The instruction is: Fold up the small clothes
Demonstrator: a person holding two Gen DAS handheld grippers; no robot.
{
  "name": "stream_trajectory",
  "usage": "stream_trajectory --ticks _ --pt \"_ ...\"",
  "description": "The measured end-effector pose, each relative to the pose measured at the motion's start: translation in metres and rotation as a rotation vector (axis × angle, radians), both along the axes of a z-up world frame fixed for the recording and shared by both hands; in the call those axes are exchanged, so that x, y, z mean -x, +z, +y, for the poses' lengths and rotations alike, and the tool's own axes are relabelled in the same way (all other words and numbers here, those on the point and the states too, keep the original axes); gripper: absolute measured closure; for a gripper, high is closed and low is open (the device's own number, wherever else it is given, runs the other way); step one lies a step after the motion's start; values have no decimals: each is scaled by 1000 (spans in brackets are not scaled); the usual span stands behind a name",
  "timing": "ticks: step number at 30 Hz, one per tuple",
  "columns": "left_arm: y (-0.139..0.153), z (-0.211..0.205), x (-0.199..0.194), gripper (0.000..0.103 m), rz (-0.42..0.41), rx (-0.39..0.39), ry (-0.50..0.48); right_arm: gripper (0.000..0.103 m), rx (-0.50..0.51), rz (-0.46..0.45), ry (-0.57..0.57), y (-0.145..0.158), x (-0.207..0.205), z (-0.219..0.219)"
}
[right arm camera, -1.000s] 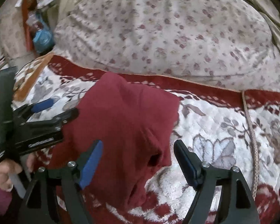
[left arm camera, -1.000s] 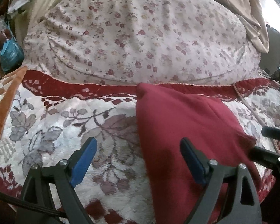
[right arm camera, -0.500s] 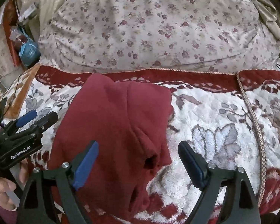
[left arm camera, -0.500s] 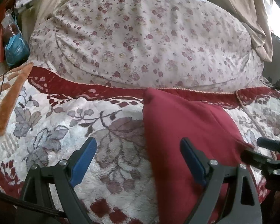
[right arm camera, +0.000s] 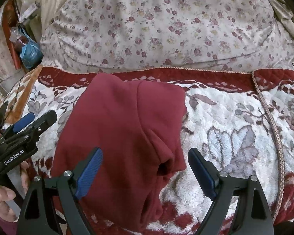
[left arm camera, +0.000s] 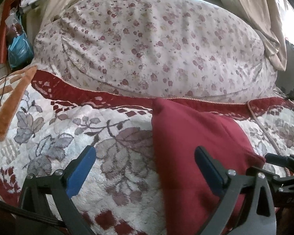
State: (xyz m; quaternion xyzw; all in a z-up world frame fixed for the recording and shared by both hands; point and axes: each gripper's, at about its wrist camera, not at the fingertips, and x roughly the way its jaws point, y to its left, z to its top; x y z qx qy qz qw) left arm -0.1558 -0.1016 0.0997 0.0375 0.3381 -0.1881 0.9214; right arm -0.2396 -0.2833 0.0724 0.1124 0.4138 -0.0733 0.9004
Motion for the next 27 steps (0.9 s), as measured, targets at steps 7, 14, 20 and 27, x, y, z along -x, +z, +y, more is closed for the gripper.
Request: stream_trajectory --ticks 7,14,20,27 --pt "-2 0 -1 3 17 -22 12 11 4 -1 6 0 0 4" --pt "-1 1 -2 3 16 -32 18 10 -3 2 8 -2 0 5" --pt "-1 1 -1 3 6 -56 13 10 3 7 11 -4 -2 7" --pt "-2 3 -2 3 6 -54 22 10 4 7 12 -5 -3 6"
